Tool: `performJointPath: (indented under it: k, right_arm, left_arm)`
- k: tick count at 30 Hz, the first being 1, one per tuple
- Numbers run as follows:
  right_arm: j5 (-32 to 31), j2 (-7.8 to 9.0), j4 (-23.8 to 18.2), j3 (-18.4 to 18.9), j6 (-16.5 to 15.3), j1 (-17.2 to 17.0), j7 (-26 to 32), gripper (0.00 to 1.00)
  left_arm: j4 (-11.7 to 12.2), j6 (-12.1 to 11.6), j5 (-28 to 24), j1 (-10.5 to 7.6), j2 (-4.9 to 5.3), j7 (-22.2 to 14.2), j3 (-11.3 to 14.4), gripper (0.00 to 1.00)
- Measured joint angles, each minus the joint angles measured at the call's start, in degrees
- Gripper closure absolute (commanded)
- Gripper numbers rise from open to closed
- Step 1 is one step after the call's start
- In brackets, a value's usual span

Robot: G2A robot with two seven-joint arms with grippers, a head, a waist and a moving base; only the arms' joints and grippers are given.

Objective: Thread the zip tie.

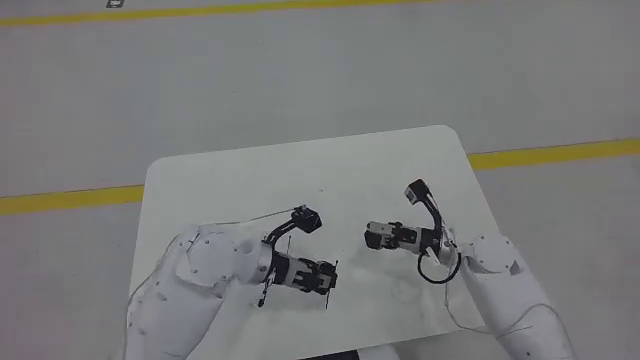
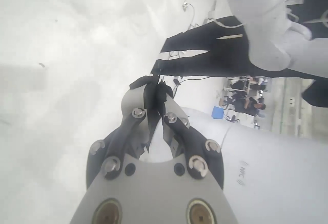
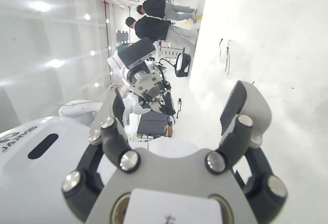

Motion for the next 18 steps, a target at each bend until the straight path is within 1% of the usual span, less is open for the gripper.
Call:
performJointPath:
  k: [3, 4, 6, 11, 13, 15, 18]
  right_arm:
    - [0.56, -0.1, 1.94, -2.44, 0.0, 2.52, 5.21, 0.0]
    - [1.58, -0.15, 3.21, -3.34, 0.0, 3.52, 7.31, 0.0]
    - [2.11, -0.13, 4.5, -3.87, 0.0, 4.55, 9.05, 0.0]
    - [1.89, -0.12, 4.5, -3.83, 0.0, 4.54, 8.88, 0.0]
    - [1.4, -0.16, 3.49, -4.39, 0.0, 4.53, 8.05, 0.0]
    - [0.82, -0.17, 2.32, -4.92, 0.0, 4.55, 7.67, 0.0]
    - [2.11, -0.23, 1.26, -5.48, 0.0, 4.86, 9.49, 0.0]
  left_arm:
    - [2.81, 0.02, -6.0, -1.6, 0.18, -0.2, 0.67, 1.0]
    - [3.84, 0.16, -7.68, -2.33, 0.32, -0.18, 0.88, 1.0]
    - [4.55, 0.24, -8.15, -3.06, 0.49, -0.14, 0.96, 1.0]
    - [4.53, 0.26, -7.84, -3.04, 0.5, -0.08, 0.96, 1.0]
    - [4.86, 0.88, -7.5, -2.78, 0.54, 0.95, 1.64, 1.0]
    - [5.49, 1.11, -9.69, -2.96, 0.61, 0.99, 2.11, 1.0]
    - [7.03, 1.78, -15.47, -3.41, 0.8, 0.0, 2.27, 1.0]
